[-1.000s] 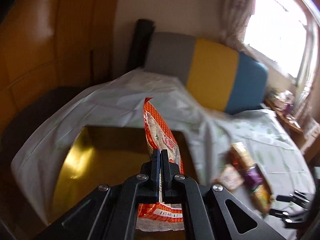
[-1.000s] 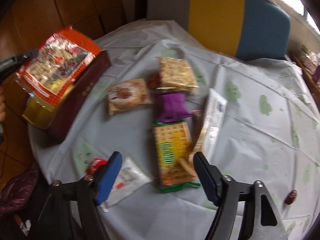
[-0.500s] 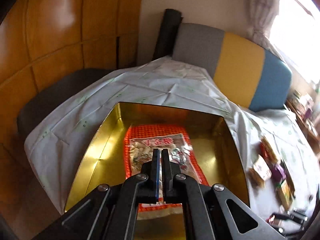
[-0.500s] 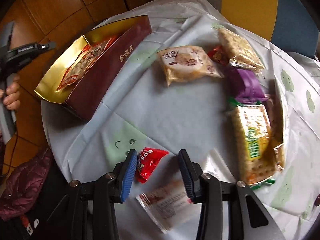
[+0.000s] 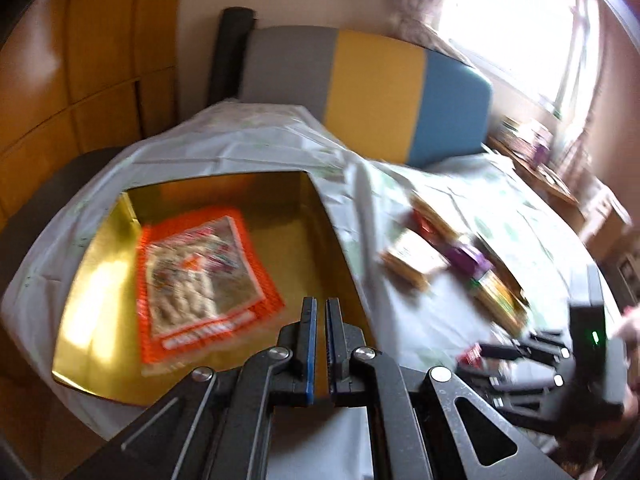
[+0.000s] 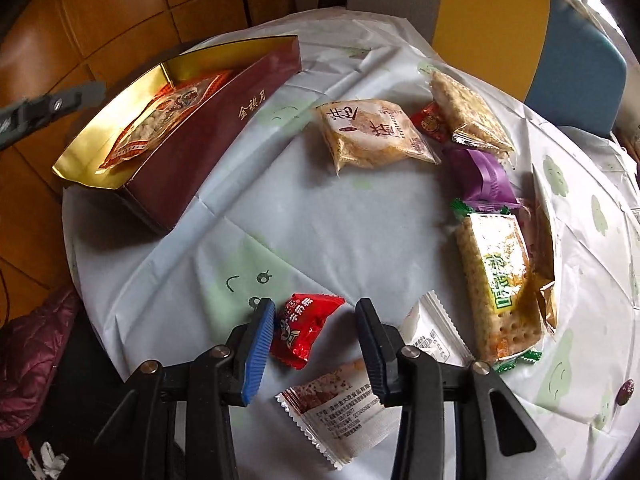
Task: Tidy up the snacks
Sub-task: 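Lower the right gripper onto the small red candy and close it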
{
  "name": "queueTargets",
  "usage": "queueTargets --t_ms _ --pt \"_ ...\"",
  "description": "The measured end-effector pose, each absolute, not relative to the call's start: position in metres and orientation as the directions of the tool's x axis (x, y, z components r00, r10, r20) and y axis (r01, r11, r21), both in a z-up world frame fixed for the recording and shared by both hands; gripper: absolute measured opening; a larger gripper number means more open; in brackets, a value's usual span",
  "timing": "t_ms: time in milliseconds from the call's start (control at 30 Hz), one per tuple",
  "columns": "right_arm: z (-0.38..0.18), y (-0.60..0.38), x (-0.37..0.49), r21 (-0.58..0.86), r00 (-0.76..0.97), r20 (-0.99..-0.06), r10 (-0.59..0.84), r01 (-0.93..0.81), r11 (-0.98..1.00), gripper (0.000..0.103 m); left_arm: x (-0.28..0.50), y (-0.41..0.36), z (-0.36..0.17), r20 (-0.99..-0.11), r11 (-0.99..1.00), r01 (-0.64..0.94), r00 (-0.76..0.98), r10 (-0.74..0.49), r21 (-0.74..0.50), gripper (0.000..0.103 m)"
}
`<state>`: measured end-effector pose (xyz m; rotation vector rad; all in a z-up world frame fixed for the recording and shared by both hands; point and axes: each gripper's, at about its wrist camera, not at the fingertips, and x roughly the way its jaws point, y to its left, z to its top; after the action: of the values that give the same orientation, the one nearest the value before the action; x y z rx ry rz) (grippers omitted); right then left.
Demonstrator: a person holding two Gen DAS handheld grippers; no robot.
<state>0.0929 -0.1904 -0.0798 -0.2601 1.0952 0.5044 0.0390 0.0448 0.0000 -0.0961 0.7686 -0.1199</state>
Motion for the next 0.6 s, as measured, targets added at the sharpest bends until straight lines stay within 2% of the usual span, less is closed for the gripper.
queueTargets --t_ms 33,200,367,600 --pt "-0.079 -0.191 0.092 0.038 0.369 -0.894 0.256 -0.506 0.862 0.033 0.036 0.038 -0.003 -0.693 0.986 0.103 0.702 -0.166 -0.132 0.005" --pt "-0.079 -0.195 0.089 0.043 0.384 -0.886 0.259 -0.488 0.872 0.030 0.018 0.010 -0.017 -0.712 0.974 0.208 0.670 -0.211 -0.092 0.005" --pt "-0.079 -0.198 0.092 0.070 0.365 -0.892 0.266 -0.471 0.880 0.030 0.012 -0.006 -0.034 -0.742 0.961 0.270 0.632 -0.226 -0.063 0.005" --pt "-0.079 -0.194 0.088 0.034 0.384 -0.891 0.244 -0.478 0.878 0.029 0.008 -0.017 -0.053 -0.775 0.946 0.321 0.588 -0.232 -0.040 0.005"
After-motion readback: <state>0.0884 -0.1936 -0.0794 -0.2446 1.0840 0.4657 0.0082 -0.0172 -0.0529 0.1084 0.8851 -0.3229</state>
